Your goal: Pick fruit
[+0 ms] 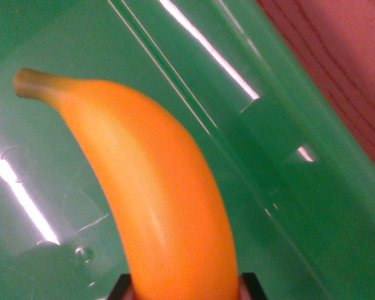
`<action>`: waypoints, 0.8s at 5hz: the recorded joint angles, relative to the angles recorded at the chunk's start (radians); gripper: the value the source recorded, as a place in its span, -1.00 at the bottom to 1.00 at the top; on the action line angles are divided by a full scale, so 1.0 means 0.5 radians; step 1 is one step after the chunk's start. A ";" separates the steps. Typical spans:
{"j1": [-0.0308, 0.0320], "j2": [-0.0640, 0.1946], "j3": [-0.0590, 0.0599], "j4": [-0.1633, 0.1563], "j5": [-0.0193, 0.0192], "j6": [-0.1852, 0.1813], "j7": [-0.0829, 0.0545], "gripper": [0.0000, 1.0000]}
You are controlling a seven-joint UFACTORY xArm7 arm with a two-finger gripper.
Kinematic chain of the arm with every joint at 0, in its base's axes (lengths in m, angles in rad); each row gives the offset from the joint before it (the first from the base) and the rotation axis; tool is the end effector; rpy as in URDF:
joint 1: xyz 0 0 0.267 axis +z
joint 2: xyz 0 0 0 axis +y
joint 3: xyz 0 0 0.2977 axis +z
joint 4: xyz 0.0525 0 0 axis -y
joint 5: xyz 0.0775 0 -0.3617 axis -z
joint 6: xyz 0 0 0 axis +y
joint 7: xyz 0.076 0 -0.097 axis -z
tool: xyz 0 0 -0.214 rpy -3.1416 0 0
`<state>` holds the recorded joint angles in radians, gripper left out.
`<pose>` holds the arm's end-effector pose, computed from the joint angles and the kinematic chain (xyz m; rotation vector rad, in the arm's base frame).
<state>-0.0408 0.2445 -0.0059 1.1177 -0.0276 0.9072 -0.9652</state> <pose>0.5146 -0.0297 0.0568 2.8000 1.4153 -0.0641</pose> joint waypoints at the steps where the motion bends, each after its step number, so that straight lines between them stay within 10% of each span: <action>1: 0.000 -0.039 0.001 0.051 0.0011 0.091 -0.002 1.00; 4: -0.001 -0.080 0.002 0.105 0.0023 0.185 -0.004 1.00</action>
<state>-0.0412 0.2045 -0.0051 1.1701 -0.0265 0.9995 -0.9673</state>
